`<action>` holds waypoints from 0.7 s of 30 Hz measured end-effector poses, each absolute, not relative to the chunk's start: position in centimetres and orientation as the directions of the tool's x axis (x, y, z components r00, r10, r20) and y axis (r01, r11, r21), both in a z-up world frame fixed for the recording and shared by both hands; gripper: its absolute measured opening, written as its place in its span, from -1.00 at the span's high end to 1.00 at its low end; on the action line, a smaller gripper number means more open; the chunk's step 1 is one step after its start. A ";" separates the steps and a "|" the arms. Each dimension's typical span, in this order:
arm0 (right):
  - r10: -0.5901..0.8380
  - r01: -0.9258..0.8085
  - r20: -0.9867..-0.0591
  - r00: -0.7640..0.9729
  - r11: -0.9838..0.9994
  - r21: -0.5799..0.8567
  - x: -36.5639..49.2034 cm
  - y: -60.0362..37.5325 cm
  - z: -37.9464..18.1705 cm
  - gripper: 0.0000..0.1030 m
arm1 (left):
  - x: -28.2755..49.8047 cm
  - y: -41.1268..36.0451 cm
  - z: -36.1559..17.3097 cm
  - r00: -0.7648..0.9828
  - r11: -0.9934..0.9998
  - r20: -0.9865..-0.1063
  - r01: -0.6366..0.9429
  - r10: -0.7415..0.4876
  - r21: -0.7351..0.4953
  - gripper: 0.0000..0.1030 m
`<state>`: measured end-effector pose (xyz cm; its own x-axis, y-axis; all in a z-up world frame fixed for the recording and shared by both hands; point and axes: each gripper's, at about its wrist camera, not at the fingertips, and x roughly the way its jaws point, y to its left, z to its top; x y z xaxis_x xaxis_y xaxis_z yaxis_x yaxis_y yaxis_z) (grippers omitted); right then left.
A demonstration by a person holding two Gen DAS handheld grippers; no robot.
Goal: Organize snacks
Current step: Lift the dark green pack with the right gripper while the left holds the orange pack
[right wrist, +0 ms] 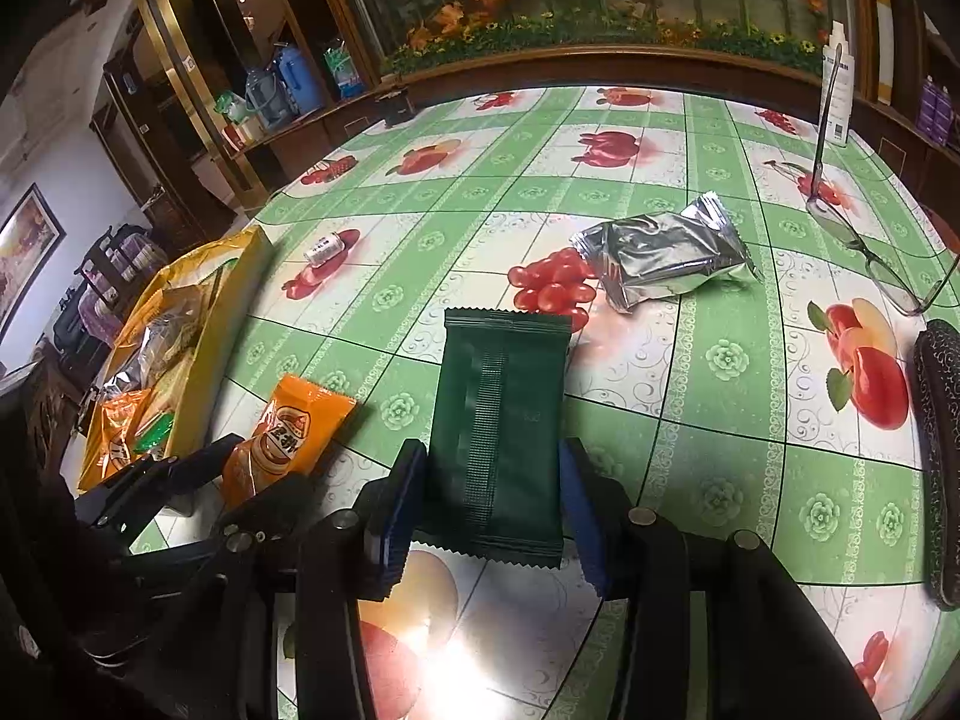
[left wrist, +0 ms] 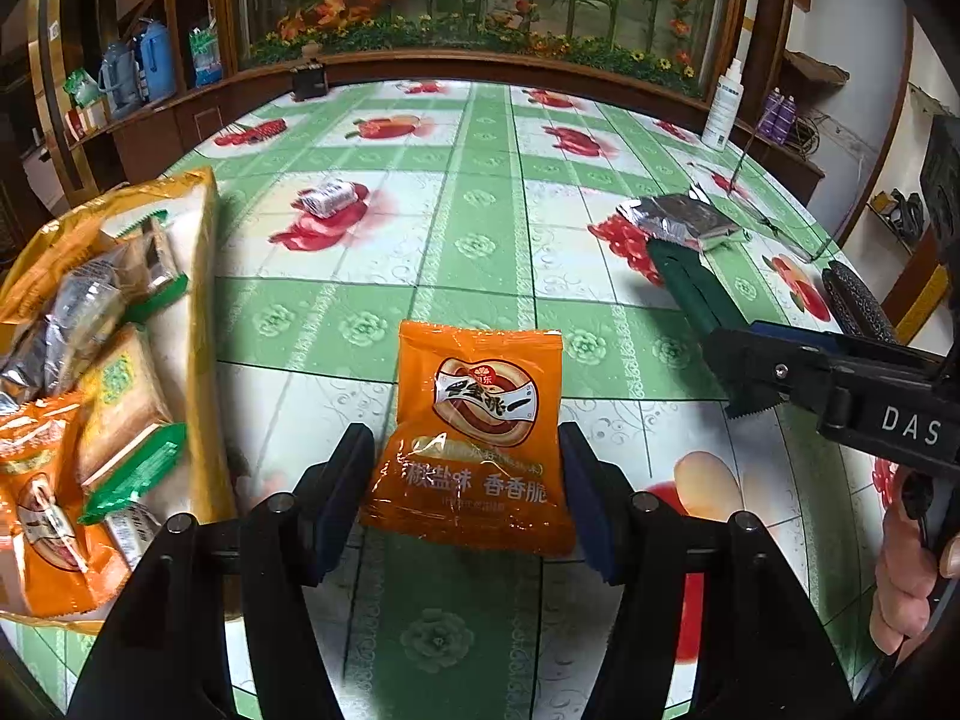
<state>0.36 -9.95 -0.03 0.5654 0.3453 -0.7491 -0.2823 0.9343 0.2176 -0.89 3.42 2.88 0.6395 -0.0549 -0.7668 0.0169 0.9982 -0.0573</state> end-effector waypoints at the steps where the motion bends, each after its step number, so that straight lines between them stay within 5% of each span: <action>1: 0.348 -0.285 -0.746 0.568 0.933 0.219 0.3 -9.9 0.1 0.10 | -1.0 3.5 3.0 0.646 0.999 -0.762 0.013 -0.049 -0.053 -0.18; 21: 0.379 -0.329 -0.720 0.581 0.919 0.217 -0.3 -8.9 0.5 0.10 | -3.3 3.8 6.4 0.777 0.992 -0.618 -0.070 0.122 0.108 -0.18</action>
<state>-0.29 -8.94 0.47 0.5814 0.3787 -0.7201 -0.3292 0.9189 0.2174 -3.29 3.82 6.42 0.7769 0.1218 -0.6177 -0.0697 0.9917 0.1080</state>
